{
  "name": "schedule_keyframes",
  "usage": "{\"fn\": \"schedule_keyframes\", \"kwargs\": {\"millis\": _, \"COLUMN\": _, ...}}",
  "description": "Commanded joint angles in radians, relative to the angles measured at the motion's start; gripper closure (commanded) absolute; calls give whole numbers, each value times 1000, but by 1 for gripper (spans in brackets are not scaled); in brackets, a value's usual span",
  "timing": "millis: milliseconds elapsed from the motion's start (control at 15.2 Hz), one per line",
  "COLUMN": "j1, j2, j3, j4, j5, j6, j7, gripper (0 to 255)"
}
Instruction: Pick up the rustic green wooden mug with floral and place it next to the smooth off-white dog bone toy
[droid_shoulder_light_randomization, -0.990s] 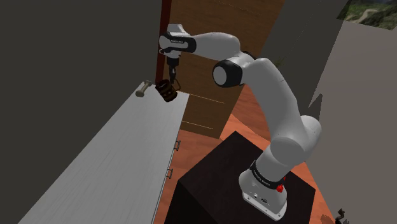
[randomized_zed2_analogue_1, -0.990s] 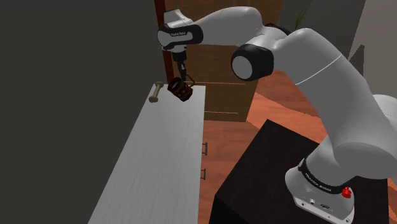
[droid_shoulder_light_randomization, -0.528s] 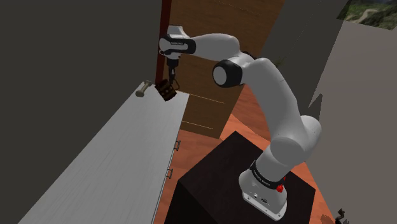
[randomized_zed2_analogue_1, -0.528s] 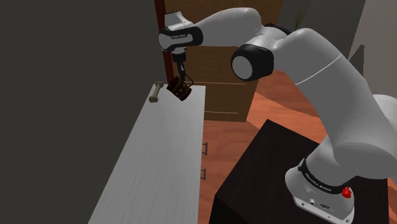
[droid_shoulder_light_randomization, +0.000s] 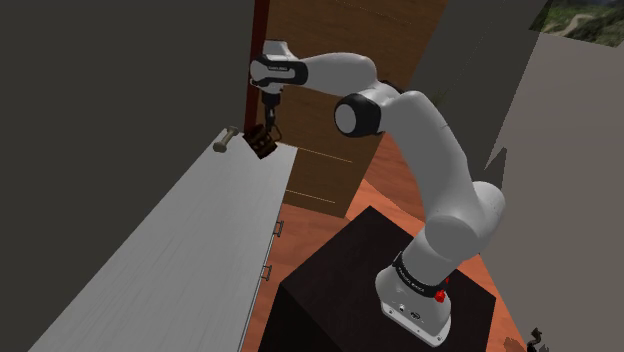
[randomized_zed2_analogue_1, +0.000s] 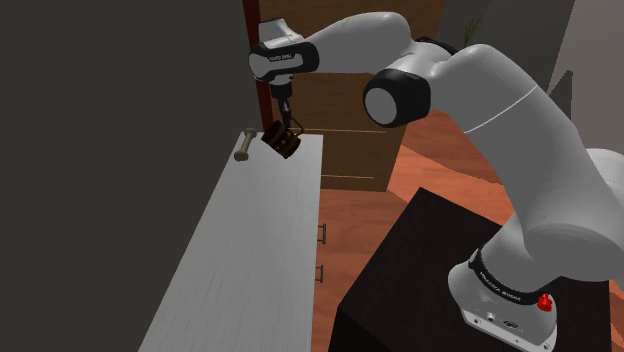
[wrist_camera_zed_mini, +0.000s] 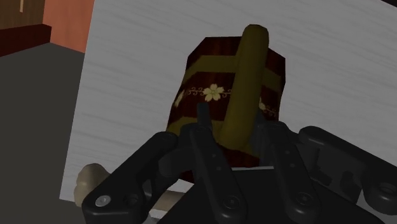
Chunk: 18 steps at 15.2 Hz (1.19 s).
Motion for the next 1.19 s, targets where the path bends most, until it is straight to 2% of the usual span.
{"fn": "schedule_keyframes", "kwargs": {"millis": 0, "j1": 0, "j2": 53, "j3": 5, "j4": 16, "j5": 2, "j6": -18, "j7": 1, "gripper": 0}}
{"fn": "schedule_keyframes", "kwargs": {"millis": 66, "j1": 6, "j2": 86, "j3": 8, "j4": 77, "j5": 2, "j6": -47, "j7": 13, "gripper": 0}}
{"fn": "schedule_keyframes", "kwargs": {"millis": 132, "j1": 10, "j2": 61, "j3": 7, "j4": 30, "j5": 2, "j6": -25, "j7": 12, "gripper": 0}}
{"fn": "schedule_keyframes", "kwargs": {"millis": 330, "j1": 1, "j2": 42, "j3": 4, "j4": -6, "j5": 2, "j6": -8, "j7": -1, "gripper": 0}}
{"fn": "schedule_keyframes", "kwargs": {"millis": 594, "j1": -7, "j2": 56, "j3": 4, "j4": 148, "j5": 0, "j6": -147, "j7": 4, "gripper": 0}}
{"fn": "schedule_keyframes", "kwargs": {"millis": 1122, "j1": -7, "j2": 56, "j3": 4, "j4": 148, "j5": 0, "j6": -147, "j7": 4, "gripper": 0}}
